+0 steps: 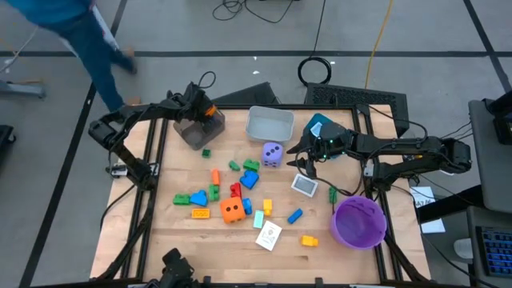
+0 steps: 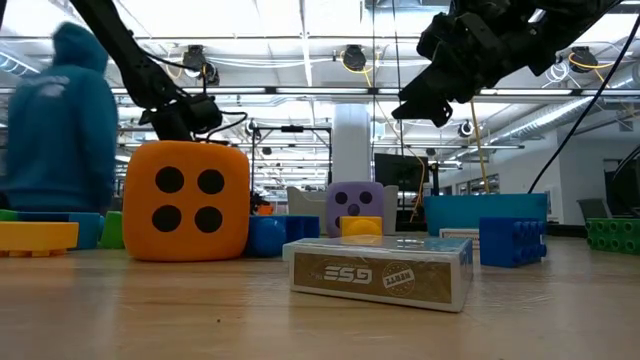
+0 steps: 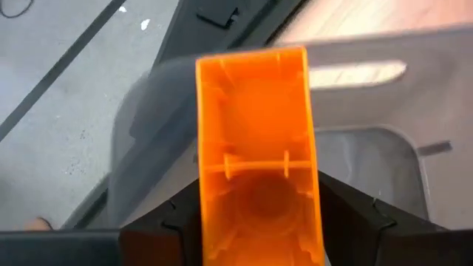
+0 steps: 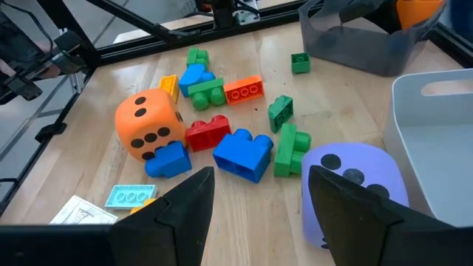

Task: Pick & Place Toys
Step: Put the orange gamepiece into the black bin, then put the green gamepiece into the black bin

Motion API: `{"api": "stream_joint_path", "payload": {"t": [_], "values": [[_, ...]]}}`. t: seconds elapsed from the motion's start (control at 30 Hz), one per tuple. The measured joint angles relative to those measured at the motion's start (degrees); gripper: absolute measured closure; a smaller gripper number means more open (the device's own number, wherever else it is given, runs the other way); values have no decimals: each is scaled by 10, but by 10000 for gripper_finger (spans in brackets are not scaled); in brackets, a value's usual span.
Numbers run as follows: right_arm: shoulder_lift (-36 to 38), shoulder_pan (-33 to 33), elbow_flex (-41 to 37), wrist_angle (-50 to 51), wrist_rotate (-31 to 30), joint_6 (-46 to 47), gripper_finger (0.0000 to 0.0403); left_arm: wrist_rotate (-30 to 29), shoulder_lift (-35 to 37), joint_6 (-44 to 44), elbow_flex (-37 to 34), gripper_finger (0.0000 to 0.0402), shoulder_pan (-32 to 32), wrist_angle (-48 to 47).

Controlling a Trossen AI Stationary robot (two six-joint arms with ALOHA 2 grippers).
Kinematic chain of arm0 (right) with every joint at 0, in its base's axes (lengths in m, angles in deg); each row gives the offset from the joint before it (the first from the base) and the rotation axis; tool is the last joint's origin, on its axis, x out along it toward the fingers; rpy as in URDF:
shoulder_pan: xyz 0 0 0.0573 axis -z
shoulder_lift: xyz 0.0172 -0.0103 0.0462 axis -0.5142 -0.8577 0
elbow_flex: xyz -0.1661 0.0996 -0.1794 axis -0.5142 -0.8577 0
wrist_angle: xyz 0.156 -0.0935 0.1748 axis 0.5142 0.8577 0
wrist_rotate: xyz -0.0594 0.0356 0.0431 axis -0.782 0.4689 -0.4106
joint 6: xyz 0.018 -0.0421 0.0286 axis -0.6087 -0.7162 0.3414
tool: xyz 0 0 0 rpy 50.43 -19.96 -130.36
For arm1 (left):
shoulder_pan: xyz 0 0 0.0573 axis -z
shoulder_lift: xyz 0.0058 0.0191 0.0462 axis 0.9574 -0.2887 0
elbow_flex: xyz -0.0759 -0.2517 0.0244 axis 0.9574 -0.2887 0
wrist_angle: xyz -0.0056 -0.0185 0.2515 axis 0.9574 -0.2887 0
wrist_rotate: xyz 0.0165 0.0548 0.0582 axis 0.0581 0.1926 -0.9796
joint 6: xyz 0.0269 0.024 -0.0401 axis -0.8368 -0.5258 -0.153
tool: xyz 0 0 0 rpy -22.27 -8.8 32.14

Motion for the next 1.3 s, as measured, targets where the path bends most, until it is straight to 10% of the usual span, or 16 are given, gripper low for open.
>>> {"api": "stream_joint_path", "payload": {"t": [0.43, 0.73, 0.97, 1.3], "values": [[0, 0, 0, -1, 0, -13, 190, 10, 124, 3, 8, 188, 40, -40], [0, 0, 0, -1, 0, -12, 190, 204, 244, 38, 8, 188, 67, -39], [0, 0, 0, -2, 0, -12, 190, 281, 255, 112, -78, 188, 165, 119], [0, 0, 0, -2, 0, -12, 190, 175, 255, 187, -196, 188, 371, 398]]}}
